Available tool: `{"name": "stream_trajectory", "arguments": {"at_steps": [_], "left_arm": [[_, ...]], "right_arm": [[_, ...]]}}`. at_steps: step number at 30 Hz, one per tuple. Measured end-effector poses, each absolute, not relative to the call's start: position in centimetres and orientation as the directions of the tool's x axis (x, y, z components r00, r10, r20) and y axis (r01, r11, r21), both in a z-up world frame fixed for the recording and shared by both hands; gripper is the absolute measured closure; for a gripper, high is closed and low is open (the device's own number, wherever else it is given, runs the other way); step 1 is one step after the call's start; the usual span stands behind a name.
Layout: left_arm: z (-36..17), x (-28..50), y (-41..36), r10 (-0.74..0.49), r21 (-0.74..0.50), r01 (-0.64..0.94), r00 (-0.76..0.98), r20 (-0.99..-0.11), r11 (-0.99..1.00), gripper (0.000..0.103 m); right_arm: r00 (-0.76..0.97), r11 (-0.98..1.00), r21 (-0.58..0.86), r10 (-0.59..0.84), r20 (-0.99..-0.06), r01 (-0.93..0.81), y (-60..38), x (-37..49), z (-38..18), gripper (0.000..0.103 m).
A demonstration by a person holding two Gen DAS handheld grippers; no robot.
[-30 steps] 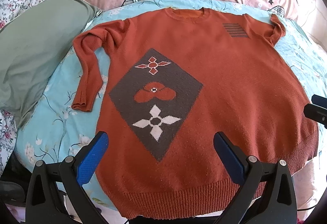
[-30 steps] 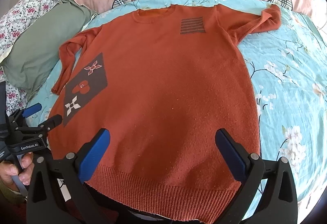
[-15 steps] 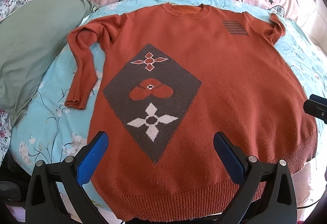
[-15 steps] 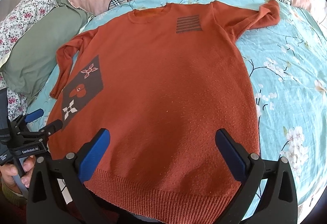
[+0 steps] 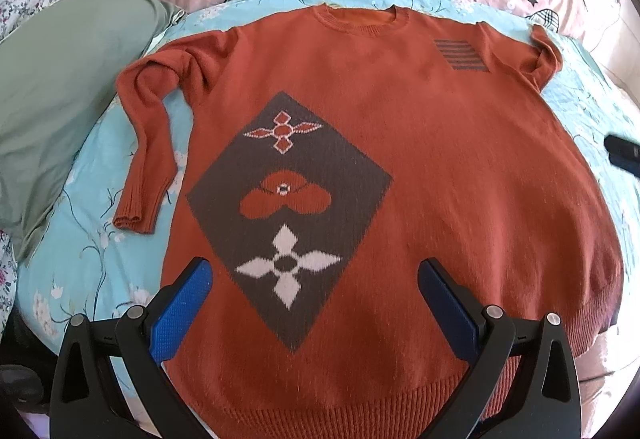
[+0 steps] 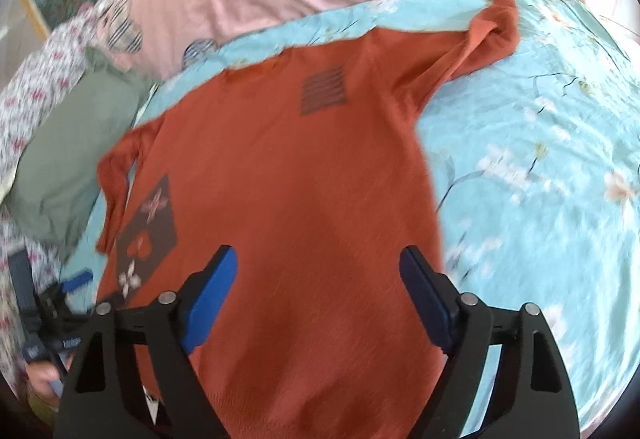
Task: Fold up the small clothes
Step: 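Grasp the sweater's sleeve cuff with the right gripper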
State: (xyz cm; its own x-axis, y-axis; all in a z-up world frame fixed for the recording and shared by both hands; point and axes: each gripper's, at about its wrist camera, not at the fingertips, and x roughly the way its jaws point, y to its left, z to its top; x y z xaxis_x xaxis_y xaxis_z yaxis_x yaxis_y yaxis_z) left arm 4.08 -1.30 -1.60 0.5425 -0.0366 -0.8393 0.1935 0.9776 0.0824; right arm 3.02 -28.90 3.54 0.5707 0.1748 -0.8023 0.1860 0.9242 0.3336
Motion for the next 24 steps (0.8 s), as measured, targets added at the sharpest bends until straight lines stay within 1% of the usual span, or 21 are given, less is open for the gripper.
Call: {"name": "stream_trajectory", "arguments": {"at_steps": [3,7,14,16,20,23,24], "left_arm": [[-1.8,5.1,-1.6,-0.033,0.083,0.192,0.534,-0.845,0.978,0.0],[-1.7,6.7,-2.3,-0.044,0.071,0.199,0.522,-0.852,0.977,0.0],[-2.2,9.7,-3.3,-0.034,0.073,0.189,0.507,-0.861,0.979,0.0],[-2.8,10.3,-3.5,-0.024,0.077,0.184,0.492,-0.87,0.98,0.0],[-4.8,11.8,-3.8,0.007,0.092,0.169,0.442,-0.897,0.981,0.0],[-5.8,12.8,-4.1,0.018,0.094,0.16,0.424,-0.905,0.983,0.0],[-6.2,13.3,-4.3,0.017,0.09,0.156,0.416,-0.909,0.984,0.0]], "right_arm": [[0.592,0.921,0.309,0.116,-0.798,0.236,-32.4,5.2,4.4,0.024],[0.61,0.908,0.278,0.032,-0.792,0.312,-37.9,9.2,5.3,0.026],[0.609,0.856,0.226,-0.124,-0.784,0.465,-49.0,19.3,5.9,0.026],[0.583,0.835,0.197,-0.171,-0.794,0.513,-52.0,22.8,5.3,0.028],[0.536,0.805,0.166,-0.21,-0.818,0.569,-56.3,28.7,3.4,0.029],[0.478,0.807,0.074,-0.27,-0.835,0.586,-57.9,32.7,1.8,0.029],[0.467,0.802,0.074,-0.268,-0.843,0.593,-58.5,33.5,1.1,0.029]]}}
